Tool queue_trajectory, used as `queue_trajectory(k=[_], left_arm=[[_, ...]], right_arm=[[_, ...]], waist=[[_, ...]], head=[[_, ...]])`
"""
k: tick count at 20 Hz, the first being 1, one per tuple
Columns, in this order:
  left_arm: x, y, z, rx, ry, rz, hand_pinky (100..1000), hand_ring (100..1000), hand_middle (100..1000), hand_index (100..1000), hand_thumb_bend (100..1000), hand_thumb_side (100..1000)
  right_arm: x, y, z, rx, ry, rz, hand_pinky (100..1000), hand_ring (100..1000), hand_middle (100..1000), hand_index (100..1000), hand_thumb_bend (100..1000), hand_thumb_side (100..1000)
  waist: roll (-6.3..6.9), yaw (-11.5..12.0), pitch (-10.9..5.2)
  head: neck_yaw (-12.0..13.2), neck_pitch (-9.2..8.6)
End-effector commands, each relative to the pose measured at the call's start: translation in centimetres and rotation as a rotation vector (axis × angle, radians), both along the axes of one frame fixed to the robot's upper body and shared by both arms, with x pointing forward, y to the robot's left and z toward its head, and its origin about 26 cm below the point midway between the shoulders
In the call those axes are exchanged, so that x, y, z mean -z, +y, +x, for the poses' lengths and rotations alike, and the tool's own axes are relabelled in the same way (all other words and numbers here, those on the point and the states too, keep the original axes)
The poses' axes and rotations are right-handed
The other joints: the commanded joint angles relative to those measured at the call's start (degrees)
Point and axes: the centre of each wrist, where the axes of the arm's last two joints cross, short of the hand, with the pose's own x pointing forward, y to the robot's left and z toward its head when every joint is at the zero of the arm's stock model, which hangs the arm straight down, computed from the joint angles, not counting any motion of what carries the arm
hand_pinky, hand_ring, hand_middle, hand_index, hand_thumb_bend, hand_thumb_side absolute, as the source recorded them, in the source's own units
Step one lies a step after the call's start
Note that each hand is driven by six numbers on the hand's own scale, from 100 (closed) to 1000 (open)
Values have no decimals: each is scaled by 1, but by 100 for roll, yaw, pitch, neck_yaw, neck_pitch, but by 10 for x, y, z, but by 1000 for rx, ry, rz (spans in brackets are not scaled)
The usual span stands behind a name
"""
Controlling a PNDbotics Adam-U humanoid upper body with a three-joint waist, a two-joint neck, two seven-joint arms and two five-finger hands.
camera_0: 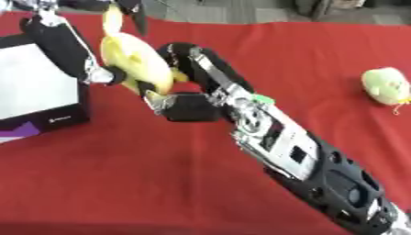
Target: Pick up the objects with one hand, pass them to the other hand, and then place them into the box on the other side of the table.
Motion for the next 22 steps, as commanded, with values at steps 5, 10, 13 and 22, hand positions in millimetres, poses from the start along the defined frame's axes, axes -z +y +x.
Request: queue_trajectory(k=[5,10,13,22], left_arm=[[-3,2,5,-3,29,-12,838,793,665,590,100,223],[-5,2,3,21,73,-72,807,700,549,447,100,238],[-4,2,3,30,103,-99,802,674,529,430,100,228],[-4,3,4,17,143,-145,778,631,486,513,125,150]], right_arm=[[-6,-1,-4,-20,-29,1,674,534,461,448,100,100],[-6,-1,-4,-20,-22,-5,677,544,479,468,100,100],[-5,-1,-4,-19,-17,-9,680,551,493,486,100,100],[-3,-1,-4,-14,4,-41,732,663,675,673,100,265]], waist=[[18,0,-89],[19,1,-90],[22,0,-82],[26,2,-69]], head=[[6,-67],[-21,-65],[-37,-58],[-33,-38]])
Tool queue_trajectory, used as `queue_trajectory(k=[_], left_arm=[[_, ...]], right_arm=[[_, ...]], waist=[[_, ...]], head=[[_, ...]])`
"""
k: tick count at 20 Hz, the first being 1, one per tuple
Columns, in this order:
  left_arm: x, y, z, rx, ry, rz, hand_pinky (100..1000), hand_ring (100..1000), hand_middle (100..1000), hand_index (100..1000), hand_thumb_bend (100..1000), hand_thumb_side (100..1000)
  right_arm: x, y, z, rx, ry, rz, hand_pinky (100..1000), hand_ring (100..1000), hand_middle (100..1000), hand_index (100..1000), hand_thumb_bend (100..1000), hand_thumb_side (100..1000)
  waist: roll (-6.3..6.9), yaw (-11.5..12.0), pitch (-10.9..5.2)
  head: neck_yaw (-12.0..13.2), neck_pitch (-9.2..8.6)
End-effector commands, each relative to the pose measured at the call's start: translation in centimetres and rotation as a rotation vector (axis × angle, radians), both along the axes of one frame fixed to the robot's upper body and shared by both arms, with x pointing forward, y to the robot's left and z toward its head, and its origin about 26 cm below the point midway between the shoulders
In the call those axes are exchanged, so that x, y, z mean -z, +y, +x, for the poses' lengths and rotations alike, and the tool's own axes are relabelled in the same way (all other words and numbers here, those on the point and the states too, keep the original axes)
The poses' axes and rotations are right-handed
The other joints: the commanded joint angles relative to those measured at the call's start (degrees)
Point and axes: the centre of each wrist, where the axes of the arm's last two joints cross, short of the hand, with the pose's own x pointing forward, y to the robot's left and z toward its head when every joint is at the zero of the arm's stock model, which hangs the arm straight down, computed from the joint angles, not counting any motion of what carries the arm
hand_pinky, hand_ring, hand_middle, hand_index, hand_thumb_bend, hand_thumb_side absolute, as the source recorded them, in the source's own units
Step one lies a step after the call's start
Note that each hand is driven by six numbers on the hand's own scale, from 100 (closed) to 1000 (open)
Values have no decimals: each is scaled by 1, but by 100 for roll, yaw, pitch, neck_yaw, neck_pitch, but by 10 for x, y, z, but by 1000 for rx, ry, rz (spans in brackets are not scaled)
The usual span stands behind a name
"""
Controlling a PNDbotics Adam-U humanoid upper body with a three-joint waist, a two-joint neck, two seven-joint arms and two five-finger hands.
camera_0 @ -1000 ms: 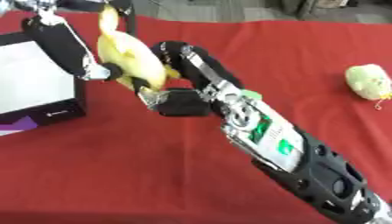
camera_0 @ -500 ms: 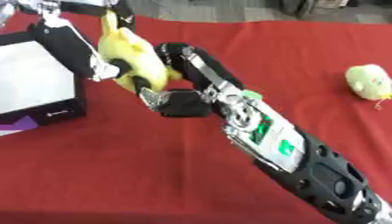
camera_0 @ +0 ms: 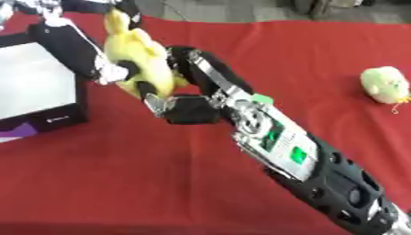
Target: Pick up the objects with one hand, pass them to the other hand, and then place them into the box on the other side of the table.
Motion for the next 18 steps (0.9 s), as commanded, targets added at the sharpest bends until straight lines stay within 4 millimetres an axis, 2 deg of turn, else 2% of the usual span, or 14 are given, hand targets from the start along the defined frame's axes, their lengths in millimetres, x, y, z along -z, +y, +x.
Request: queue_trajectory(k=[1,3,5,6,8,12,15,18], left_arm=[[-10,3,-3,-15,-31,-10,776,628,484,514,147,147],[-10,4,-3,-22,-44,3,769,622,483,515,222,139],[-11,4,-4,-27,-64,19,764,621,482,517,273,140],[-11,5,-4,-28,-76,28,760,621,484,523,309,142],[-11,5,-5,-28,-100,52,759,617,487,529,354,145],[-11,6,-5,-28,-129,99,757,612,492,540,409,153],[-13,9,-4,-46,-158,116,752,610,499,553,459,156],[-13,14,1,-87,-188,107,749,607,507,565,465,159]], right_arm=[[-5,0,-4,-15,-18,-21,744,687,710,707,100,297],[-5,0,-4,-28,-19,-40,784,770,802,823,100,405],[-5,0,-4,-37,-29,-57,802,802,842,867,100,472],[-5,-1,-4,-38,-36,-63,816,819,868,895,100,561],[-6,-2,-3,-26,-56,-69,822,827,879,915,146,609],[-5,-4,-3,9,-88,-81,828,837,891,932,182,618],[-4,-4,-3,22,-102,-94,832,837,890,937,180,567],[-3,-4,-3,28,-112,-109,837,840,892,942,185,544]], waist=[[24,1,-96],[25,1,-100],[28,0,-103],[30,-1,-104],[33,-4,-104],[39,-13,-99],[45,-22,-92],[52,-28,-86]], head=[[7,-38],[13,-39],[20,-44],[22,-45],[24,-47],[31,-56],[44,-53],[56,-56]])
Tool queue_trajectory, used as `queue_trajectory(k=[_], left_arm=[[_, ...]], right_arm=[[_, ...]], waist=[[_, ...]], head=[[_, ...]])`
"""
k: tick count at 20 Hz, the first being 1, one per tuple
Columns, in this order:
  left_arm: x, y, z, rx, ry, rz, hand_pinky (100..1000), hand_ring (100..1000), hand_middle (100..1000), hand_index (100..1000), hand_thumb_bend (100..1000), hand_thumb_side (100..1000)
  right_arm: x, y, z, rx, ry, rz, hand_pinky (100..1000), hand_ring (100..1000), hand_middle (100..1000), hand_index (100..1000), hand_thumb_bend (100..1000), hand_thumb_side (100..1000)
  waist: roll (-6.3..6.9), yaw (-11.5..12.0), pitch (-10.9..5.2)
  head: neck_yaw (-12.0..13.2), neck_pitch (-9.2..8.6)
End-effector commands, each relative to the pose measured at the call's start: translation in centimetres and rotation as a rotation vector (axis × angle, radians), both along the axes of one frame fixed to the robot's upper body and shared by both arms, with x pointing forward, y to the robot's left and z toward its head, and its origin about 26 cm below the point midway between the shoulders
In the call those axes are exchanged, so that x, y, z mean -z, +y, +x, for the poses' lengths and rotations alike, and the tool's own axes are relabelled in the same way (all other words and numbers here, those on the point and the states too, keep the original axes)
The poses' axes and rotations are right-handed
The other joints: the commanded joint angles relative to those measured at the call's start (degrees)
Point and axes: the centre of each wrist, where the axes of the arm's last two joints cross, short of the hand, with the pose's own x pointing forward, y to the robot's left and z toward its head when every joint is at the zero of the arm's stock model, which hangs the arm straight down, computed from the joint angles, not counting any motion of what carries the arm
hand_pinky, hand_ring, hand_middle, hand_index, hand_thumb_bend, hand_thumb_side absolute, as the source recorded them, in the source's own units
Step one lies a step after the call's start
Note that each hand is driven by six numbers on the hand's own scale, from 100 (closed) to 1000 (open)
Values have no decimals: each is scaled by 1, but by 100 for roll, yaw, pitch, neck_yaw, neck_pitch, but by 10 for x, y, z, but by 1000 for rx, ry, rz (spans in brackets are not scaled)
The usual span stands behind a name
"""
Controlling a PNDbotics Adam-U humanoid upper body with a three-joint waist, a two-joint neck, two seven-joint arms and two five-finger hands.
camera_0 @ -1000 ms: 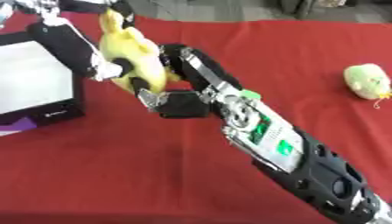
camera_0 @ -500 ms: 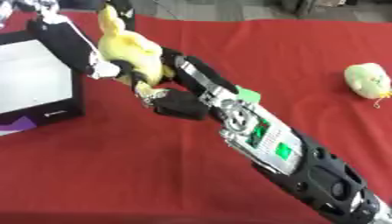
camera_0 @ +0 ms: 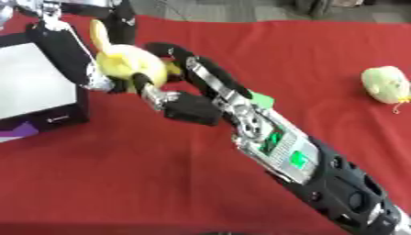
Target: Pick up the objects with one hand, pass them to the other hand, and then place them into the box on the other side of the table.
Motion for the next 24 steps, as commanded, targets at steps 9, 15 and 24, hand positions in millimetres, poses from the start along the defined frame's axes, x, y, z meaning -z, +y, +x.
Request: queue_trajectory(k=[9,15,24], left_arm=[[-12,16,8,-80,-89,-72,743,598,532,592,449,142],[-12,22,12,-120,-113,-95,737,592,521,582,468,150],[-16,58,24,-226,-111,-105,742,596,517,578,464,155]], right_arm=[[-6,-3,-3,0,-39,-19,839,772,891,944,185,543],[-5,-3,-3,7,-42,-17,841,773,894,945,180,540],[-3,-6,-3,31,-34,-18,842,773,900,948,170,533]], waist=[[29,-8,-69],[28,-7,-65],[38,29,-54]], head=[[48,-78],[71,-84],[43,-96]])
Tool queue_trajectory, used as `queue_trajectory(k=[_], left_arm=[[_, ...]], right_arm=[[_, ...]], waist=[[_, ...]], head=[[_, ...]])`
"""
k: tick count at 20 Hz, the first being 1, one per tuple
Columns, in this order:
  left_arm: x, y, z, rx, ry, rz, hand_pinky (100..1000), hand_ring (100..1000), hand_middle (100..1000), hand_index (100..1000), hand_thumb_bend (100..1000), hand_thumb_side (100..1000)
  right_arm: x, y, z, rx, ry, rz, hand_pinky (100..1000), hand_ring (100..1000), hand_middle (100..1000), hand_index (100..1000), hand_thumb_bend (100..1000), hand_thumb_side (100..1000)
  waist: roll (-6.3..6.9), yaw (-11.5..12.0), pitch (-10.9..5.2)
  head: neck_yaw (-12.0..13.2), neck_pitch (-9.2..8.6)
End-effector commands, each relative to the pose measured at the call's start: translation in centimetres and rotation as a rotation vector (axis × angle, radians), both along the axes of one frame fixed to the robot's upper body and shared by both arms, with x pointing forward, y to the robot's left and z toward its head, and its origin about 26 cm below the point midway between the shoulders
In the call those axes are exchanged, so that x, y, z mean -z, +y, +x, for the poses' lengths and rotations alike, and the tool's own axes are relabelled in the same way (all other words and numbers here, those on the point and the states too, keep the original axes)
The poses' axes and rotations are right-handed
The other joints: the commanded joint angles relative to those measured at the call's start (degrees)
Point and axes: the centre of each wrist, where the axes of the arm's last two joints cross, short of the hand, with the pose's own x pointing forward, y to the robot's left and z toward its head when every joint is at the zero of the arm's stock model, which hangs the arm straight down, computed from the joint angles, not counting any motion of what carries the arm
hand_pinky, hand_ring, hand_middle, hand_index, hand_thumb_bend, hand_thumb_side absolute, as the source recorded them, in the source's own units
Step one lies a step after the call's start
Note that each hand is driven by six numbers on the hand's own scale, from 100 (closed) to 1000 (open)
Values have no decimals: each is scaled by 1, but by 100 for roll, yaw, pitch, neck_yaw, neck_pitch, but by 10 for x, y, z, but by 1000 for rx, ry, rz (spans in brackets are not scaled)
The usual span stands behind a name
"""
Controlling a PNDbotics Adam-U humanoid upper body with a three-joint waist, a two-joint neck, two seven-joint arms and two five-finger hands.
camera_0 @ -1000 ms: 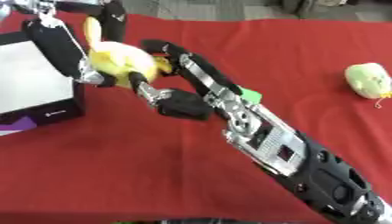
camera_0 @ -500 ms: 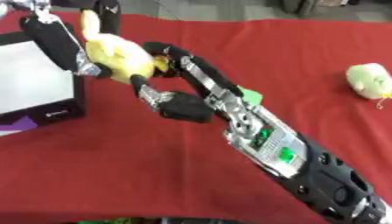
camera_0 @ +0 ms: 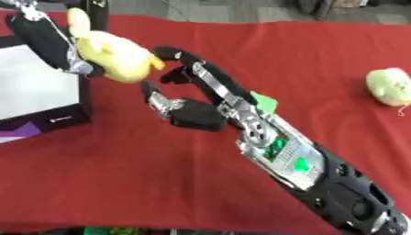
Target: Pick up the objects with one hand, pass them to the other hand, and then place them into the box on the other side of the table.
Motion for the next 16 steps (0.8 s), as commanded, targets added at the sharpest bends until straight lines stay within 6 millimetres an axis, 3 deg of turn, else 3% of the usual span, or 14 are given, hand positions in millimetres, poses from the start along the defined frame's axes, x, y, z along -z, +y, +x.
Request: queue_trajectory(k=[1,7,16], left_arm=[[-16,24,2,-66,-37,-22,744,597,517,578,457,155],[-13,56,13,-170,-26,-51,746,600,518,579,444,157],[-1,122,44,-426,-44,-128,753,611,522,586,428,147]], right_arm=[[-7,-4,-2,10,-31,4,842,773,900,948,169,529],[-7,-5,-2,14,-33,4,841,772,901,948,160,528],[-7,-5,-2,6,-36,12,840,769,901,946,147,523]], waist=[[39,17,-92],[24,33,-88],[-6,38,-81]], head=[[-11,-55],[25,-85],[190,-181]])
